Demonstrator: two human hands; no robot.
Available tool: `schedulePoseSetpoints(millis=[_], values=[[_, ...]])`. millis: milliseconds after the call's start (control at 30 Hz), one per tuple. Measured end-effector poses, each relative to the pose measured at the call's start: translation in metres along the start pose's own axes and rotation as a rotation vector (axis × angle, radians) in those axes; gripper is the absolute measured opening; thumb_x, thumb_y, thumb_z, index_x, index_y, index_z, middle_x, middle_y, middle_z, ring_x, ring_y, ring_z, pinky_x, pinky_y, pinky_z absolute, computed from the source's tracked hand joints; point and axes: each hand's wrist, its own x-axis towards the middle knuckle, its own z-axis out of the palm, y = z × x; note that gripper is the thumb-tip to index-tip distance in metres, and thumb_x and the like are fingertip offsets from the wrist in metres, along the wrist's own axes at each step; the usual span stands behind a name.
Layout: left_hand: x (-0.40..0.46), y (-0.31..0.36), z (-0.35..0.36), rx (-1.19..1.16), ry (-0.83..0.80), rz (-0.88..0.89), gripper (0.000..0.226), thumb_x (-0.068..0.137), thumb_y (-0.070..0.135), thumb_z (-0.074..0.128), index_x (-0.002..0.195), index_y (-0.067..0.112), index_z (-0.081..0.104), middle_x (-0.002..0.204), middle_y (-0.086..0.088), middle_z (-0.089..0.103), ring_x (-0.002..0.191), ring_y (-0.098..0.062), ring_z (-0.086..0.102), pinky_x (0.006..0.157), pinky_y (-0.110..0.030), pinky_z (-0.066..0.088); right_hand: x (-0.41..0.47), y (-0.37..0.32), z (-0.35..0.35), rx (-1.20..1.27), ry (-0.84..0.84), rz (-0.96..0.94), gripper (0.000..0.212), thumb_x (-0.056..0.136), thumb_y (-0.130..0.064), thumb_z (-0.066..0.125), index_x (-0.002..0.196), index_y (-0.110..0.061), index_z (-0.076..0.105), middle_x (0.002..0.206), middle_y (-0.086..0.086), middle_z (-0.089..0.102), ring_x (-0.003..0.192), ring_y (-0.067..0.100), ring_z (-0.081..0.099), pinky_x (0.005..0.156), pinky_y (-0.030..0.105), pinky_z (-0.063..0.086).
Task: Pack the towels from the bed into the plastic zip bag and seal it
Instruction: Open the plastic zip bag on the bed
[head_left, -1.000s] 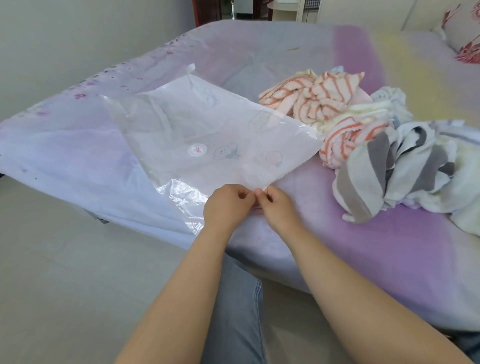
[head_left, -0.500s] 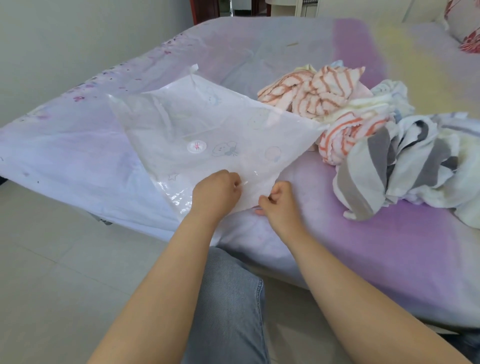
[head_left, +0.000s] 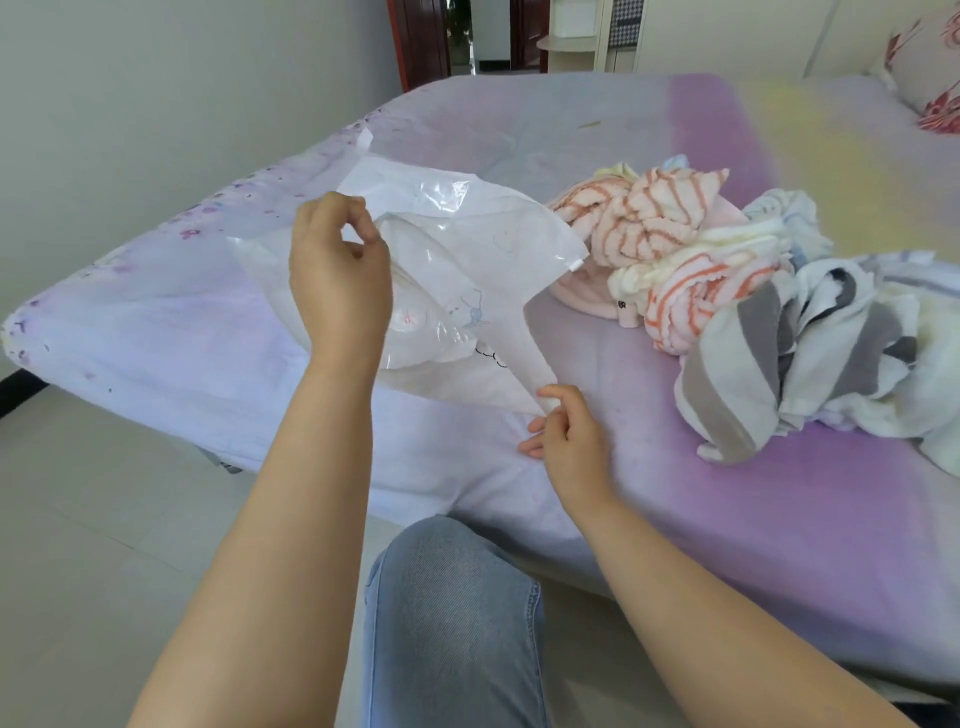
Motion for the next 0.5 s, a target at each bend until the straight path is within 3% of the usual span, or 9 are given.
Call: schedulePoseSetpoints(millis=[167, 267, 367, 433, 500], values=[[-0.02, -0.011, -0.001, 0.307, -0.116, 0.395, 0.025, 0.079, -0.004, 0.048, 0.079, 0.011, 0.068, 0.128, 0.003, 0.063, 0.073, -0.024, 0.065, 0.059, -0.035, 0.048, 0.003, -0.001, -0.002, 0.101, -0.015, 0.089, 0.057, 0.092, -0.004, 0.037, 0.133, -0.043, 0.042, 0.077, 0.012, 0.061, 0.059, 0.019, 0.068, 0.058, 0.023, 0.055], [-0.026, -0.019, -0.003, 0.299, -0.259, 0.343, 0.041, 0.078, -0.013, 0.043, 0.095, 0.008, 0.074, 0.138, 0.002, 0.058, 0.094, -0.026, 0.069, 0.074, -0.038, 0.054, 0.01, -0.007, -0.006, 0.165, -0.034, 0.223, 0.068, 0.09, 0.002, 0.038, 0.144, -0.036, 0.022, 0.073, 0.014, 0.064, 0.054, 0.022, 0.067, 0.051, 0.025, 0.054], [-0.025, -0.013, -0.004, 0.306, -0.195, 0.272, 0.054, 0.08, -0.012, 0.038, 0.122, 0.009, 0.065, 0.142, 0.002, 0.054, 0.119, -0.019, 0.058, 0.091, -0.03, 0.048, 0.019, -0.015, -0.014, 0.246, -0.05, 0.365, 0.073, 0.088, 0.0, 0.041, 0.144, -0.04, 0.015, 0.07, 0.016, 0.066, 0.05, 0.025, 0.067, 0.047, 0.027, 0.053], [-0.022, -0.004, -0.005, 0.189, -0.112, 0.208, 0.05, 0.083, -0.008, 0.035, 0.123, 0.007, 0.061, 0.141, 0.0, 0.053, 0.121, -0.009, 0.051, 0.089, -0.01, 0.038, 0.021, -0.02, -0.018, 0.253, -0.064, 0.411, 0.071, 0.087, -0.001, 0.041, 0.144, -0.039, 0.02, 0.066, 0.014, 0.065, 0.049, 0.025, 0.066, 0.046, 0.027, 0.052], [-0.024, 0.003, -0.003, 0.096, -0.154, 0.181, 0.047, 0.085, -0.006, 0.038, 0.126, 0.007, 0.058, 0.143, -0.002, 0.048, 0.116, -0.005, 0.048, 0.083, -0.004, 0.037, 0.02, -0.023, -0.018, 0.235, -0.069, 0.428, 0.071, 0.086, -0.001, 0.04, 0.145, -0.036, 0.021, 0.064, 0.014, 0.064, 0.047, 0.024, 0.065, 0.045, 0.027, 0.051]])
